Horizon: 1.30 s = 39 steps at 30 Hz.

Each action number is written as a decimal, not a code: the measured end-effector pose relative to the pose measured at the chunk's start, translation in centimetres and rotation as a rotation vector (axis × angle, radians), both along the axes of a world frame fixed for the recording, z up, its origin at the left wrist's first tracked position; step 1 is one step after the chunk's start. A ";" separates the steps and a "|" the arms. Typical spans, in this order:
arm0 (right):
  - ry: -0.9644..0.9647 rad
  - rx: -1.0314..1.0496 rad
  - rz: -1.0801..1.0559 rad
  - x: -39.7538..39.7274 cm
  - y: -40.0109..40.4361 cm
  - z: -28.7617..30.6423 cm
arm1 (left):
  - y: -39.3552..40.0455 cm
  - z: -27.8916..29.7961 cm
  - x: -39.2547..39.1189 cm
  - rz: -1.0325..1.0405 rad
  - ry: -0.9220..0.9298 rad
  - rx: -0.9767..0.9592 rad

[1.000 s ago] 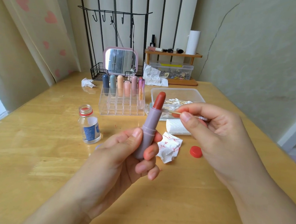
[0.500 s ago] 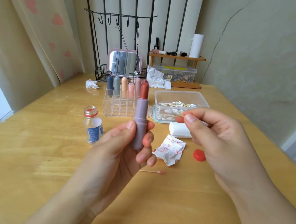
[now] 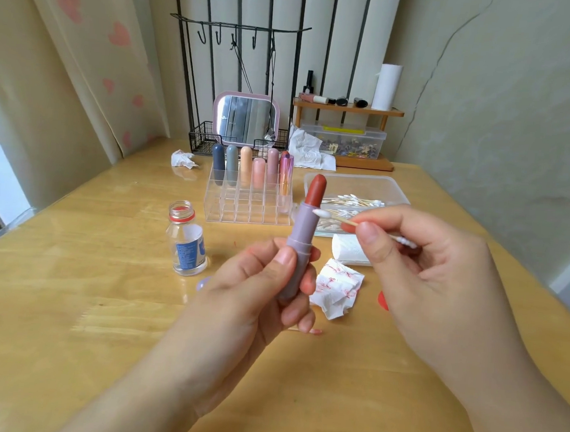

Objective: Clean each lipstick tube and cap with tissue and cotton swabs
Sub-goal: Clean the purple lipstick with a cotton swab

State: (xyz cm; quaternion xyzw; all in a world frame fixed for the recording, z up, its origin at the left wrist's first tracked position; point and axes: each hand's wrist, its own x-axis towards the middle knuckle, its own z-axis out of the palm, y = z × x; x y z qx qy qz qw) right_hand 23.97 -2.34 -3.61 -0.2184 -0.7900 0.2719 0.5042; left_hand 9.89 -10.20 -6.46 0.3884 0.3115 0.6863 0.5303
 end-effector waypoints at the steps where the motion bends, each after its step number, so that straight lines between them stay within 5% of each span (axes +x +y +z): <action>1: -0.007 0.026 -0.009 0.0 0.1 -0.1 | 0.0 0.0 0.0 0.006 0.009 -0.001; 6: -0.123 0.123 -0.012 -0.2 0.1 -0.5 | 0.3 0.0 -0.2 0.032 0.014 0.006; 39: -0.133 0.234 -0.046 -0.2 -0.3 -0.7 | 0.1 -0.2 0.2 0.103 0.192 0.005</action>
